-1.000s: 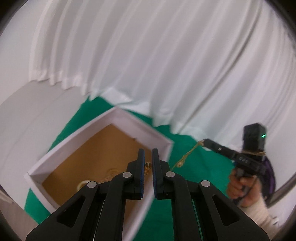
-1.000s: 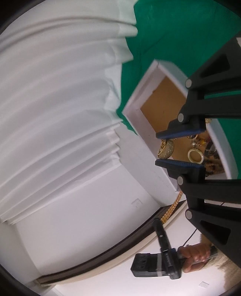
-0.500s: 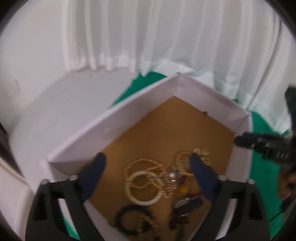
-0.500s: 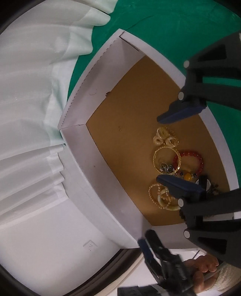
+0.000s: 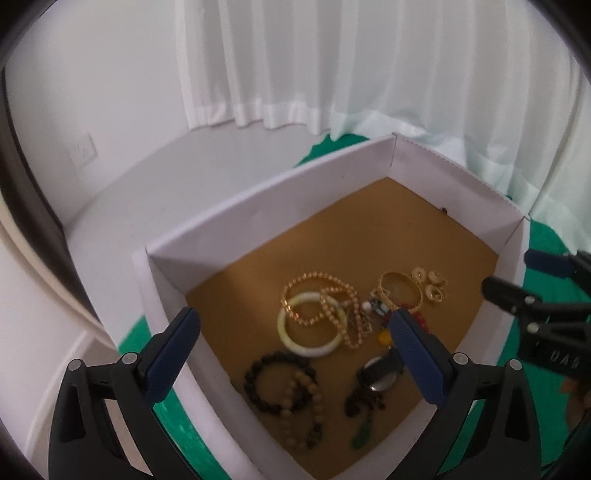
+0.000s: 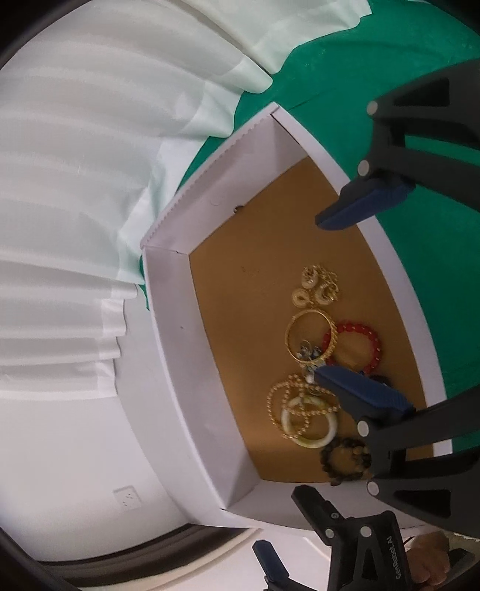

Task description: Organize jewelry

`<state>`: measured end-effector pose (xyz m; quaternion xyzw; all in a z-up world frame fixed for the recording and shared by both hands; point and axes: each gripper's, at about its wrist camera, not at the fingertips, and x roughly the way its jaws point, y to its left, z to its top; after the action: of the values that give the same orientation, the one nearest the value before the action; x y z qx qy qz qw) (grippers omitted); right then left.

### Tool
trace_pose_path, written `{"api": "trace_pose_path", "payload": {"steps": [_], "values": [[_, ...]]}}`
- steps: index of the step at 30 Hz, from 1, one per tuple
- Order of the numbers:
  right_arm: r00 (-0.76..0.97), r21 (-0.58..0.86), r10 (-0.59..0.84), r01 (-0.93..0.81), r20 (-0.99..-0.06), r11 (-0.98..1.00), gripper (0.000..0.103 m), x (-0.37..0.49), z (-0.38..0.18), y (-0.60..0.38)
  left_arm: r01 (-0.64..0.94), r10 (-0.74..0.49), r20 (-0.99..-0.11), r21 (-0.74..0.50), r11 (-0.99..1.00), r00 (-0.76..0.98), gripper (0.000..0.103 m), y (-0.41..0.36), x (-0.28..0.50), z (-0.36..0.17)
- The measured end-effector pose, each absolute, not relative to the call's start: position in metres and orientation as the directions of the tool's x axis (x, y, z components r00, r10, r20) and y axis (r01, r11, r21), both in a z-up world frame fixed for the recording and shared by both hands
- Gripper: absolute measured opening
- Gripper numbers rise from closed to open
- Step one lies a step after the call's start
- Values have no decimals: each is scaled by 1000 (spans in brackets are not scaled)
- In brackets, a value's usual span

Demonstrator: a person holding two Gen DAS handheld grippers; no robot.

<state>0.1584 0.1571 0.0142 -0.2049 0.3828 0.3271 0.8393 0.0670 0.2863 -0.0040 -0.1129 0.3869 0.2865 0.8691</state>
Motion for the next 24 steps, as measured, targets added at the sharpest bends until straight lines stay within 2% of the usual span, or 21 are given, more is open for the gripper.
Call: {"api": "trace_pose_path", "payload": {"steps": [9, 24], "values": [[523, -165, 352, -708, -776, 686, 78, 143, 11, 168, -606, 390, -776, 12, 795, 496, 102, 287, 62, -7], [507, -145, 338, -696, -793, 704, 83, 133, 18, 167, -616, 383, -791, 10, 788, 477, 102, 287, 56, -1]]}}
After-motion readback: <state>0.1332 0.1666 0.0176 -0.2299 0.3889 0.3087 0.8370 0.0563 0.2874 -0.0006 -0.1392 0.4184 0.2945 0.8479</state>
